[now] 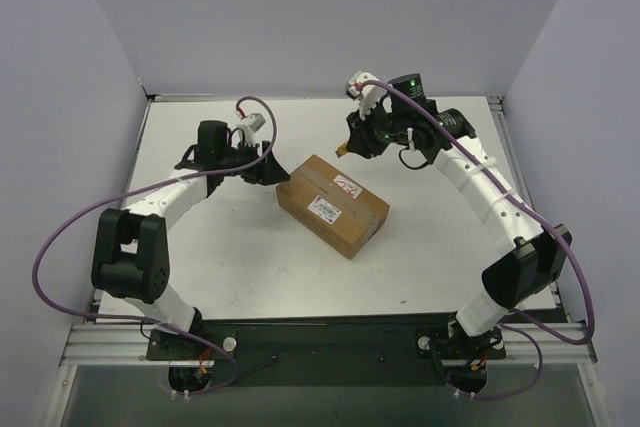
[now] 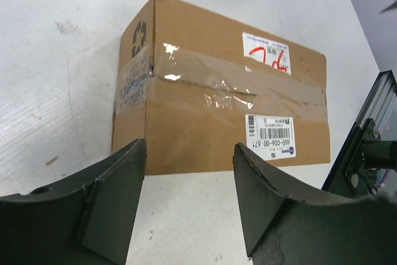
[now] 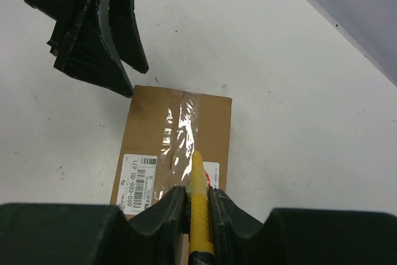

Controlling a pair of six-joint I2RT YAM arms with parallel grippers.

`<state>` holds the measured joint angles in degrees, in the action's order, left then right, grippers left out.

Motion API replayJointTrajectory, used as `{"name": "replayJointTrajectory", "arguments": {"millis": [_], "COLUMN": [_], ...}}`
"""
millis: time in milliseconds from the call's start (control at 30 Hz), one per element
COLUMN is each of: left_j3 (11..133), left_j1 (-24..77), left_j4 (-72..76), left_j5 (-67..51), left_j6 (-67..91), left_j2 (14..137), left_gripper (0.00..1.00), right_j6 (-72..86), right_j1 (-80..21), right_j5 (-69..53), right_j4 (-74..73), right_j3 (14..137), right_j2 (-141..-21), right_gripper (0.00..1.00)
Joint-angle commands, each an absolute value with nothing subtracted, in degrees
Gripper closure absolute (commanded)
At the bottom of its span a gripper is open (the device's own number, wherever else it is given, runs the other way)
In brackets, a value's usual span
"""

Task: Unpack the express box

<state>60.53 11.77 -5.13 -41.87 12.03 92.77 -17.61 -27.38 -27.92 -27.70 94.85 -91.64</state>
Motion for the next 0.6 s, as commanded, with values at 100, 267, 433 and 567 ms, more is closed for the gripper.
{"name": "replayJointTrajectory", "arguments": {"millis": [100,267,433,567], "left_j3": [65.8,65.7,65.3,65.0], "left_j1": [11.6,11.5,11.4,11.5], "left_j4": [-2.2,-0.9,0.9,1.0], "left_j5": [-41.8,-43.2,-43.6,-43.6], "left_j6": [13.1,14.4,14.7,14.9], "left_j2": [97.6,100.5,101.7,102.5], "left_gripper": [0.33,0.34,0.34,0.35], "right_j6": [-17.4,-17.1,-16.9,-16.4], "right_j1": [-29.7,-32.4,-35.2,-36.3], "right_j5": [-30.1,-25.3,-24.2,-23.0], "right_j4": [-23.2,-20.9,-18.6,-16.8], "right_j3": [96.8,98.6,100.2,100.9], "right_j2": [-94.9,-99.1,-102.8,-105.2], "right_gripper": [1.0,1.0,1.0,1.0]}}
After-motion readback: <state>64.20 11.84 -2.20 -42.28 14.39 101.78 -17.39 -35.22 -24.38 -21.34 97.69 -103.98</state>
